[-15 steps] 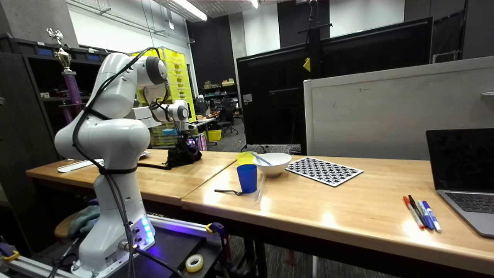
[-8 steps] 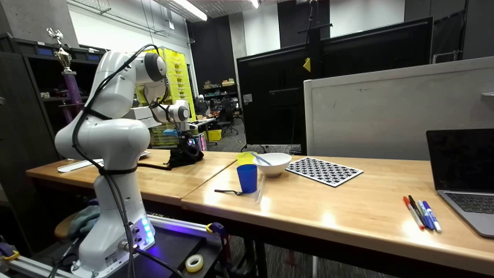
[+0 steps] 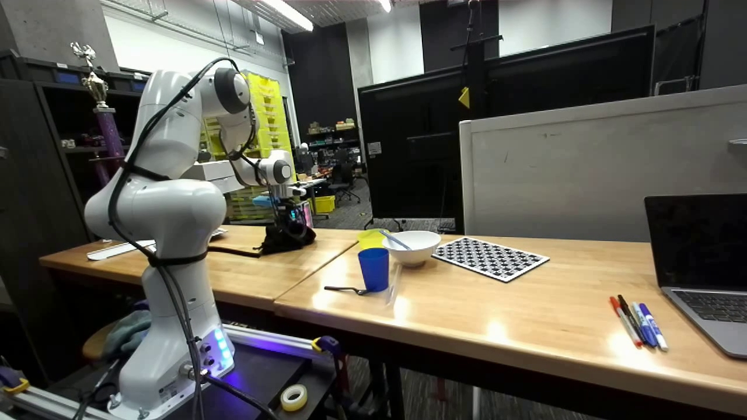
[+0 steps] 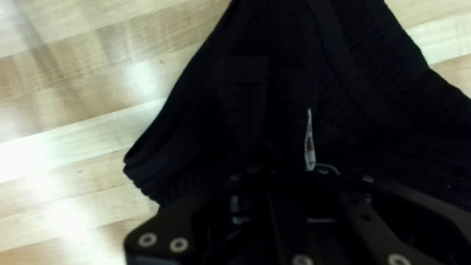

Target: Use the towel to wipe the table

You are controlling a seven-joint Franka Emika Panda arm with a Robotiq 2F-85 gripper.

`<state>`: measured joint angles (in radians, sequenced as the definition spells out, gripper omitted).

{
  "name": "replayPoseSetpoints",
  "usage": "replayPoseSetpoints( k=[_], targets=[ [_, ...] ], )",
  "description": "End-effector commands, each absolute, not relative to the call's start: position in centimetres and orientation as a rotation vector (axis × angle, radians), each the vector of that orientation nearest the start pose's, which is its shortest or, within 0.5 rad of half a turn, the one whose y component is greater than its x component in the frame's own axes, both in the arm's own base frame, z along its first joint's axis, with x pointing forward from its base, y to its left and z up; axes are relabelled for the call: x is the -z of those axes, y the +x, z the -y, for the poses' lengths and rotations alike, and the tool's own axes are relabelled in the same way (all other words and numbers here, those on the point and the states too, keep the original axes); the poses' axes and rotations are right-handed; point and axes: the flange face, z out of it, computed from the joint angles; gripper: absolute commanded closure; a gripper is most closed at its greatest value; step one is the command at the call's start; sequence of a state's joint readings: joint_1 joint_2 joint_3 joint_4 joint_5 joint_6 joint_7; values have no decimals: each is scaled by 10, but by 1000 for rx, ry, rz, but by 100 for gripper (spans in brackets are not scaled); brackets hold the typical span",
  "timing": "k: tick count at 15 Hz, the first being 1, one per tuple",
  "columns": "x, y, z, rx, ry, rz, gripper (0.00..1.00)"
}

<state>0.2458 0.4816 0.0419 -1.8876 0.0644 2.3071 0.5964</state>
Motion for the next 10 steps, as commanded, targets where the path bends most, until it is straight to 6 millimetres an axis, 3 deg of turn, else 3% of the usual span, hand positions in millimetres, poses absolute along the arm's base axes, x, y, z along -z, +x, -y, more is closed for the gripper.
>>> replayPoseSetpoints(
  k=[1, 10],
  targets=[
    [-238, 583, -153, -140, -3067, -595, 97],
    [-236, 573, -108, -165, -3052, -682, 97]
  ],
)
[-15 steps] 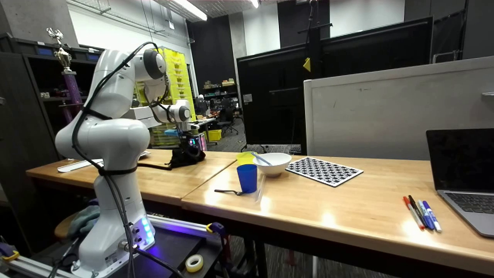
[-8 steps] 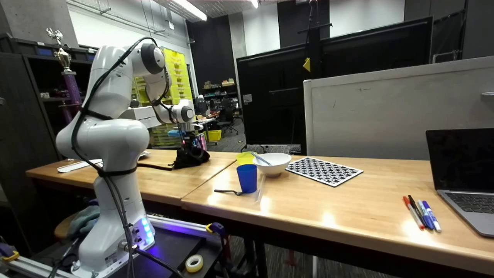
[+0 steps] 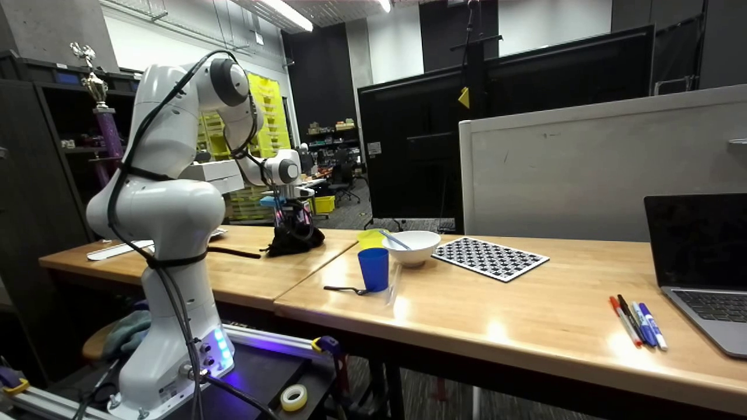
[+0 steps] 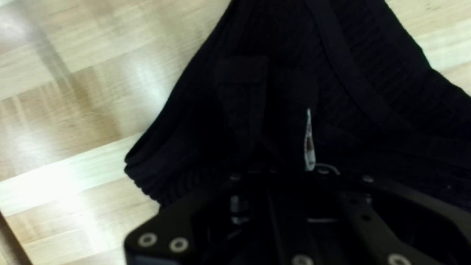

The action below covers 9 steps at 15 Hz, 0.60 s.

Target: Use the towel to wipe the table

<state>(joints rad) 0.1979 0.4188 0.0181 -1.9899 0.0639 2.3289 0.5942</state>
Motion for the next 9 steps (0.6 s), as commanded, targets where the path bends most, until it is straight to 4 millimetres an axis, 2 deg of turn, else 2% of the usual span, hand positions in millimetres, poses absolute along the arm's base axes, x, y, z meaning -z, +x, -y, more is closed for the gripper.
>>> replayPoseSetpoints(
  k=[1, 9],
  targets=[
    [-236, 571, -103, -170, -3050, -692, 97],
    [-237, 560, -51, -203, -3028, -760, 97]
  ],
)
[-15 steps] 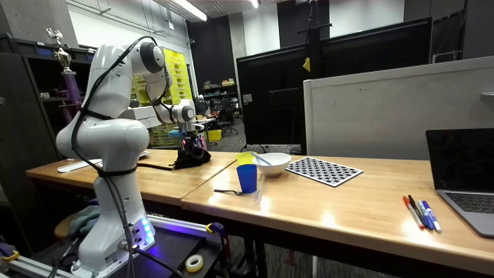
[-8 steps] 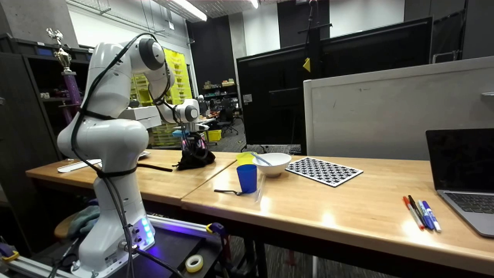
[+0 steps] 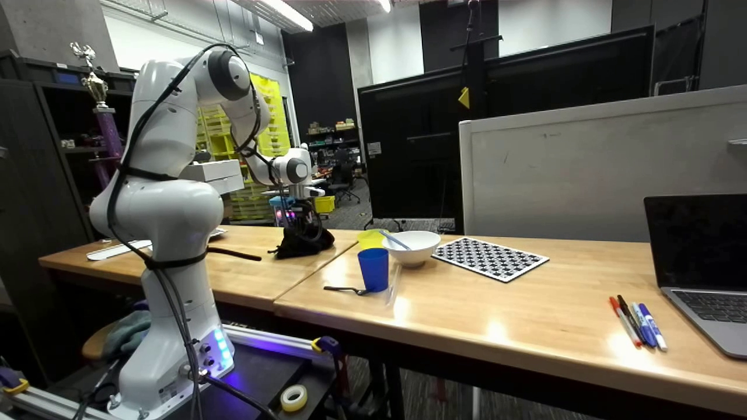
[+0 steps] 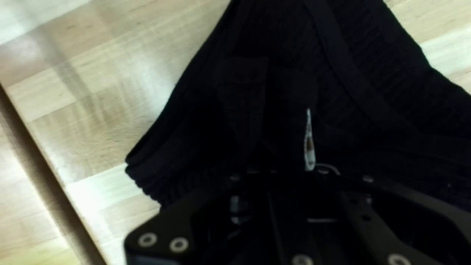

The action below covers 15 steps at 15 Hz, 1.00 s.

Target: Use the towel to wipe the table

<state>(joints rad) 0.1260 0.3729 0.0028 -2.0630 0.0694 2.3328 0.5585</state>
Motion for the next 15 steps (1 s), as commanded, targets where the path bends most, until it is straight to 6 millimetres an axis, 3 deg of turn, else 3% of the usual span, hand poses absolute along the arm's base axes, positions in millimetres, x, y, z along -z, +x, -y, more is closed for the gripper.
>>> replayPoseSetpoints(
  k=[1, 11, 15],
  targets=[
    [-237, 559, -44, -207, -3021, -769, 97],
    [-235, 555, 5, -259, -2972, -814, 97],
    [-236, 554, 11, -272, -2964, -821, 97]
  ],
)
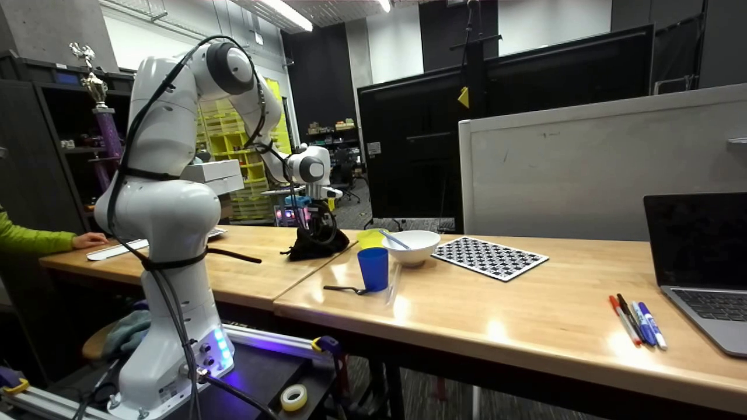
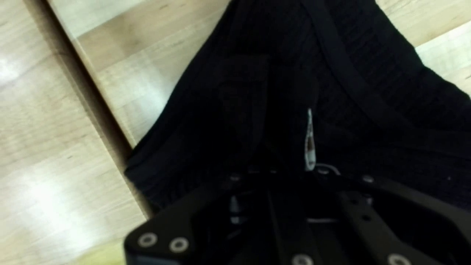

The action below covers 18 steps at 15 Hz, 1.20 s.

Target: Use the towel to wipe the table

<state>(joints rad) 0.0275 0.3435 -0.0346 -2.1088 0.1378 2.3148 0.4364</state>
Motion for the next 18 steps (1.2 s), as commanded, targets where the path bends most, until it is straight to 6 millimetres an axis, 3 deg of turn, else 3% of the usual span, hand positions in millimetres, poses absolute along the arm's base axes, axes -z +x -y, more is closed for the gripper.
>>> replayPoseSetpoints(
  k=[1, 7, 18],
  targets=[
    [-235, 552, 11, -275, -2963, -822, 97],
    [-222, 527, 9, -308, -2940, -847, 97],
    [-211, 456, 11, -315, -2871, -942, 97]
  ],
)
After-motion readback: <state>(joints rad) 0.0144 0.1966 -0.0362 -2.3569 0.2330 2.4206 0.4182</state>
